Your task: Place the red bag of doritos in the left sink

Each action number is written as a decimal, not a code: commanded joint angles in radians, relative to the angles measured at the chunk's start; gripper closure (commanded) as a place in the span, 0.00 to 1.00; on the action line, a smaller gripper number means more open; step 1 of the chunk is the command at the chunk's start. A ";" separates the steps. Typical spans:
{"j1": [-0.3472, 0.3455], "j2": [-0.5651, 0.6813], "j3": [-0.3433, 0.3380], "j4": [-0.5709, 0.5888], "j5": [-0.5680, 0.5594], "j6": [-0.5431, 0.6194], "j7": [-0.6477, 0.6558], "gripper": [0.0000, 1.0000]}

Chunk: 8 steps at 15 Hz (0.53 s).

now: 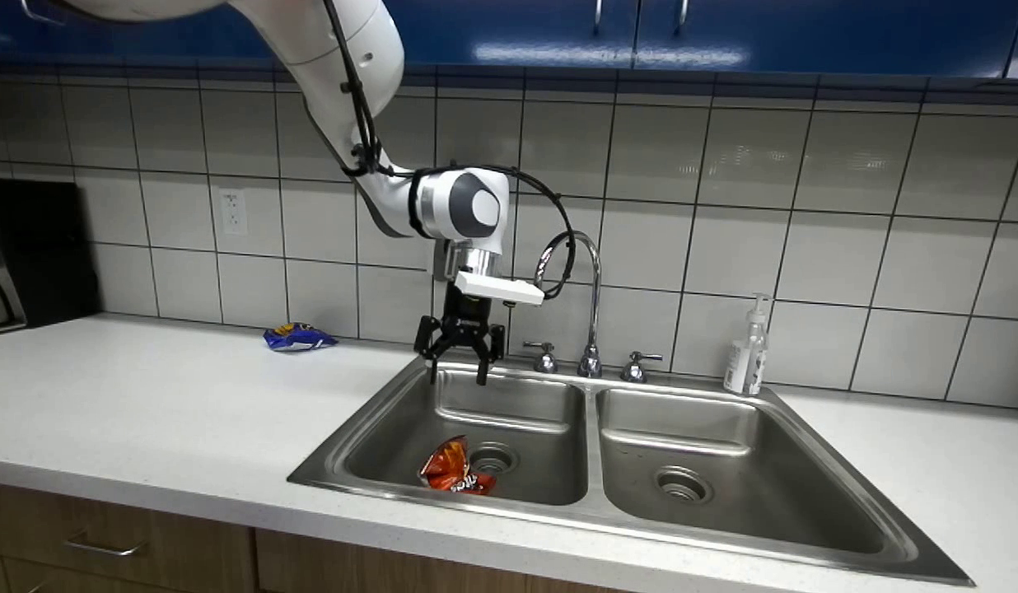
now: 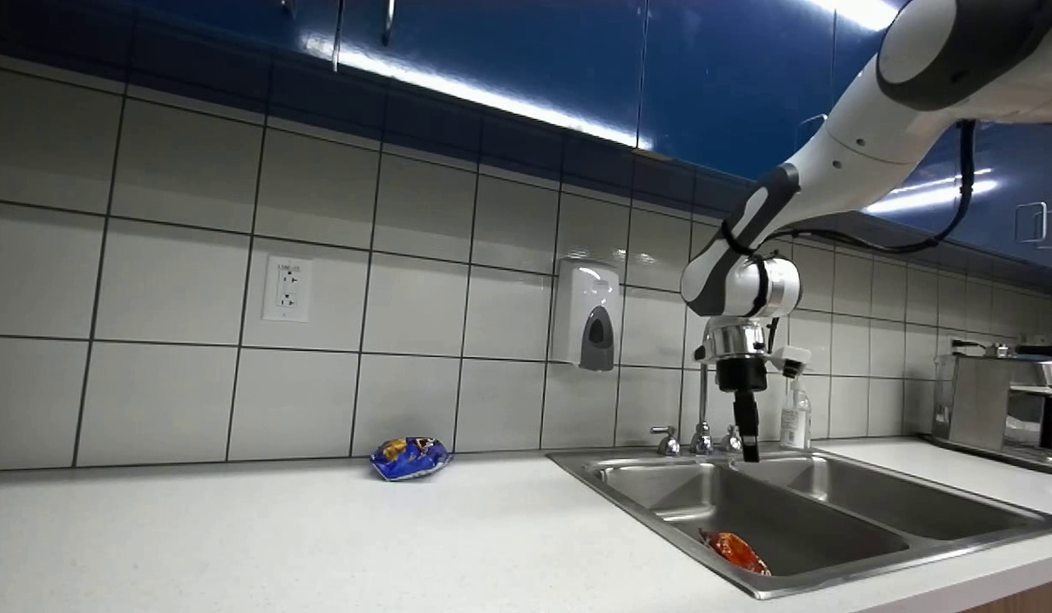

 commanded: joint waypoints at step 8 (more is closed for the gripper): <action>0.076 -0.377 0.000 -0.373 0.003 -0.020 -0.009 0.00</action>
